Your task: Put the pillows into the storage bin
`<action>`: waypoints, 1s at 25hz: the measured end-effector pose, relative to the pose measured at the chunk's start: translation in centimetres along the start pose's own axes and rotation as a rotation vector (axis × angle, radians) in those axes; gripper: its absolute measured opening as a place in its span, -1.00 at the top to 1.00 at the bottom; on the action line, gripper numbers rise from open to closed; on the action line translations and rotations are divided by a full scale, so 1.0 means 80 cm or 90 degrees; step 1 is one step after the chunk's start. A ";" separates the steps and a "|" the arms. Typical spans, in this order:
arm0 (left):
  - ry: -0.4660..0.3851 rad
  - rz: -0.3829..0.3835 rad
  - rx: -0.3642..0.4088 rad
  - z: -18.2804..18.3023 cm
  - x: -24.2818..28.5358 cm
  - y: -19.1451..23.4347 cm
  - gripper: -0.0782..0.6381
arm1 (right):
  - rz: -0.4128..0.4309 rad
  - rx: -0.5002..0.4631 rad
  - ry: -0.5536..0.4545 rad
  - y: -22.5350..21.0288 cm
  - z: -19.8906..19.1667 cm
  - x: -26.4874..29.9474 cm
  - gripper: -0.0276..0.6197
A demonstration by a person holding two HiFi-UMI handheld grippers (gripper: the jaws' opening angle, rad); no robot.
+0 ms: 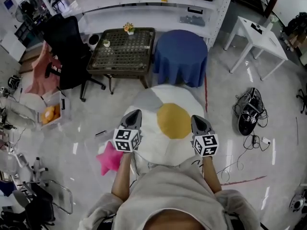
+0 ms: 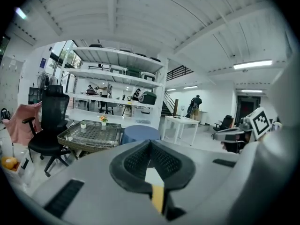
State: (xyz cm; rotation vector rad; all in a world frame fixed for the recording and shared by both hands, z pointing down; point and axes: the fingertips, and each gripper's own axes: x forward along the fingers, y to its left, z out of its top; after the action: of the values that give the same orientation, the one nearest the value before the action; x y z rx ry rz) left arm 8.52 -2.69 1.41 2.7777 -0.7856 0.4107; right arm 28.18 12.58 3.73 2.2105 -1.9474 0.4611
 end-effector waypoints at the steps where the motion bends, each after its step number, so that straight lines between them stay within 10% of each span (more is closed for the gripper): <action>1: -0.003 0.000 -0.001 0.003 -0.003 -0.002 0.75 | -0.001 -0.001 -0.003 0.000 0.002 -0.004 0.91; 25: -0.015 -0.011 0.024 0.011 -0.015 -0.047 0.75 | -0.029 -0.007 -0.034 -0.030 0.012 -0.043 0.91</action>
State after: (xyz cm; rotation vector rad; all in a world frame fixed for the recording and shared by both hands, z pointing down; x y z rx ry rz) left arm 9.73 0.72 -0.33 2.8275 -0.7658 0.3939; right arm 30.31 15.87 1.87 2.2779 -1.9159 0.3877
